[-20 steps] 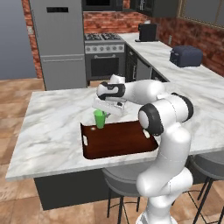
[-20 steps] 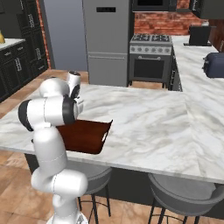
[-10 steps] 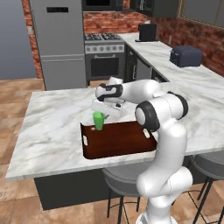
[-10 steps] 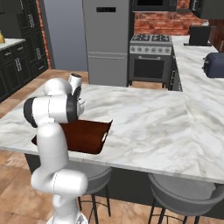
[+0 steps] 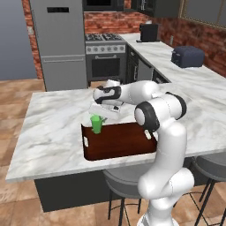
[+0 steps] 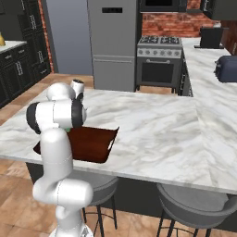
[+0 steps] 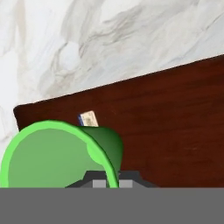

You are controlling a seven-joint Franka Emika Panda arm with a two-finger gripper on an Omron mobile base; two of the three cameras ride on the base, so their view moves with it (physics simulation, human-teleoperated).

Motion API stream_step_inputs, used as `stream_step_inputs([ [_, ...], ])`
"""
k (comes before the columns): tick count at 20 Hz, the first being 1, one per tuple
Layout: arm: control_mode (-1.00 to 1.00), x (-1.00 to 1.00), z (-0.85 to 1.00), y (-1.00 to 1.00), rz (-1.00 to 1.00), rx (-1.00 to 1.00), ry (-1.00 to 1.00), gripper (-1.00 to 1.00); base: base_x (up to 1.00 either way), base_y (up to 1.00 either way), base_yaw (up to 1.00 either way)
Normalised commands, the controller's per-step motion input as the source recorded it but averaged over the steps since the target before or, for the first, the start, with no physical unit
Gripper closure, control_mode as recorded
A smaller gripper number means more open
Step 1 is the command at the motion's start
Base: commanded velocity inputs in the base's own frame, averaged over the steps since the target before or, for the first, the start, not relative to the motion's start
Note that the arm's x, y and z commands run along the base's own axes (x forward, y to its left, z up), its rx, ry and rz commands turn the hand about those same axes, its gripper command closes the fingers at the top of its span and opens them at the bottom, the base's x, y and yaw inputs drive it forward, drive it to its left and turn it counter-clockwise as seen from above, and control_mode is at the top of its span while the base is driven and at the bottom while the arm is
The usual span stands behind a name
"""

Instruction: There is a tray on the dining counter. Grab the cup, mug, and pitcher and place them on the tray. The pitcher may be placed next to the tray if it cannot fit the tray.

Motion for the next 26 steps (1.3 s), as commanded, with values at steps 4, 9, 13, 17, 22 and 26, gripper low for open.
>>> stream_step_inputs([
  [4, -1.00, 0.01, -0.28, 0.14, 0.02, 0.00, 0.01, 1.00, 0.00, 0.00, 0.00],
  [9, -1.00, 0.03, -0.29, 0.03, 0.02, 0.00, 0.00, 1.00, 0.00, 0.00, 0.00],
  [13, -1.00, 0.00, -0.15, 0.01, 0.02, 0.00, 0.00, 1.00, 0.00, 0.00, 0.00],
  [17, -1.00, 0.00, 0.00, 0.00, 0.00, 0.00, 0.00, -1.00, 0.00, 0.00, 0.00],
  [22, -1.00, 0.00, 0.01, 0.00, 0.00, 0.00, 0.00, -1.00, 0.00, 0.00, 0.00],
  [26, -1.00, 0.00, 0.35, -0.10, 0.03, 0.00, 0.00, -1.00, 0.00, 0.00, 0.00],
])
